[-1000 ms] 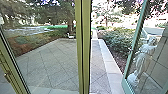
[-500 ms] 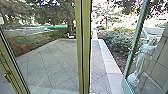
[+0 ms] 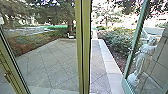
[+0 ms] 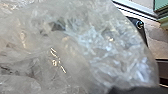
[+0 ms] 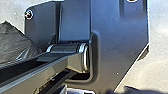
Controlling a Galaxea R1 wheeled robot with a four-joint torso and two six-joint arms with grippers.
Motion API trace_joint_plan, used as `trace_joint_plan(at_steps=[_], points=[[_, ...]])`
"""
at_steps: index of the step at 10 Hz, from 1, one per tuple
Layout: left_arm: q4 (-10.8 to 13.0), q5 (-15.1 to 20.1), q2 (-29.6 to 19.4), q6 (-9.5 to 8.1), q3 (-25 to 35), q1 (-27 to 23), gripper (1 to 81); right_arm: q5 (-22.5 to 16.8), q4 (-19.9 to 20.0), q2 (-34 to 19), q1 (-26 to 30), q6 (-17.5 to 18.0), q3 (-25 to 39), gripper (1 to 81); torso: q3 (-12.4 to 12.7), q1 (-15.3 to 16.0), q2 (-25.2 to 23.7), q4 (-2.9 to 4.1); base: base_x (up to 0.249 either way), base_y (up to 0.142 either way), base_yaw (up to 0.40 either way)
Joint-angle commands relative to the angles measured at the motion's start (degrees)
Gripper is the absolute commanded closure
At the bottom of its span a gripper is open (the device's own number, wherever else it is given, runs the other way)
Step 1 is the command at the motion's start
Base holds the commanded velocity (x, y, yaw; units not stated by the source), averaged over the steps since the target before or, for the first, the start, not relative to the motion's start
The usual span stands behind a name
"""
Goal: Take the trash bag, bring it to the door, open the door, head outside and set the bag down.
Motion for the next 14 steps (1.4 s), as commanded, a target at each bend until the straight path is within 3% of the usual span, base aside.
trace_joint_plan(at_steps=[1, 14], points=[[0.7, 3.0, -0.5, 0.28, 0.4, -2.3, 81.1, -3.7, 0.0, 0.2, 2.9, -0.3, 0.3, 1.0, 0.0, 0.0, 0.0, 0.00, 0.000, 0.000, -0.164], [0.5, 2.9, -0.7, 0.19, 0.3, -2.3, 81.1, -3.4, 0.0, 0.3, 2.7, -0.3, 0.3, 1.0, 0.0, 0.0, 0.0, 0.00, 0.000, 0.000, -0.176]])
